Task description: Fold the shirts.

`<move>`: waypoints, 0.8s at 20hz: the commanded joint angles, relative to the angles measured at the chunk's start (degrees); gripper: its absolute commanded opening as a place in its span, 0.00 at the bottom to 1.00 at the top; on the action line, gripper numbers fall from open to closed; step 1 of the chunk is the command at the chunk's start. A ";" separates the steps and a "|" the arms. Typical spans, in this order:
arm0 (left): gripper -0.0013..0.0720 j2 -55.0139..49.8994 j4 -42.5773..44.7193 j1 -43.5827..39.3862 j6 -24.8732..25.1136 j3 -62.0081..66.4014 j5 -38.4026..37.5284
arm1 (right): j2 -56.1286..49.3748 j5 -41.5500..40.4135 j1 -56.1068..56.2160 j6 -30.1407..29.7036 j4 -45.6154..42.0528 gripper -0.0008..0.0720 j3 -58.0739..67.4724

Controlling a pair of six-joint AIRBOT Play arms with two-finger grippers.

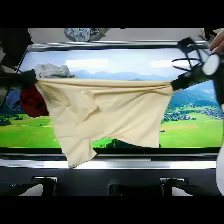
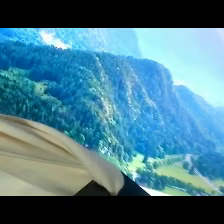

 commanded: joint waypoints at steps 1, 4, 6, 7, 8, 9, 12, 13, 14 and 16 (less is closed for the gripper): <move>0.06 -13.09 -3.45 -0.31 1.86 -3.10 1.36 | -11.80 -11.37 -0.02 7.04 7.15 0.06 -1.29; 0.06 -19.12 -7.87 -0.28 1.88 -3.10 1.18 | -17.00 -14.78 0.00 7.67 13.07 0.06 -1.29; 0.07 -19.98 -9.05 -0.17 1.86 -3.06 1.14 | -17.49 -14.88 -0.02 7.56 14.73 0.07 -1.22; 0.19 -19.78 -8.94 0.13 1.88 -2.29 -0.09 | -16.94 -13.77 -0.13 7.48 14.32 0.16 -0.52; 0.52 -19.74 -8.96 0.94 2.05 -0.39 -3.37 | -15.91 -11.43 -0.76 5.62 14.29 0.45 0.74; 0.79 -19.74 -8.96 2.14 2.91 2.08 -8.41 | -14.60 -7.85 -1.92 2.19 14.67 0.65 2.10; 0.85 -17.81 -8.76 6.67 7.41 4.24 -23.26 | -10.51 7.26 -9.55 -4.83 14.75 0.77 4.72; 0.85 -16.31 -8.74 8.13 7.43 1.60 -25.92 | -10.21 14.23 -12.63 -5.57 15.21 0.77 4.66; 0.85 -14.10 -8.74 9.20 8.28 -3.28 -26.36 | -10.25 20.46 -15.80 -7.06 16.06 0.76 3.78; 0.84 -10.29 -8.85 10.82 9.16 -15.02 -22.86 | -10.23 27.93 -20.28 -9.27 16.55 0.76 -0.24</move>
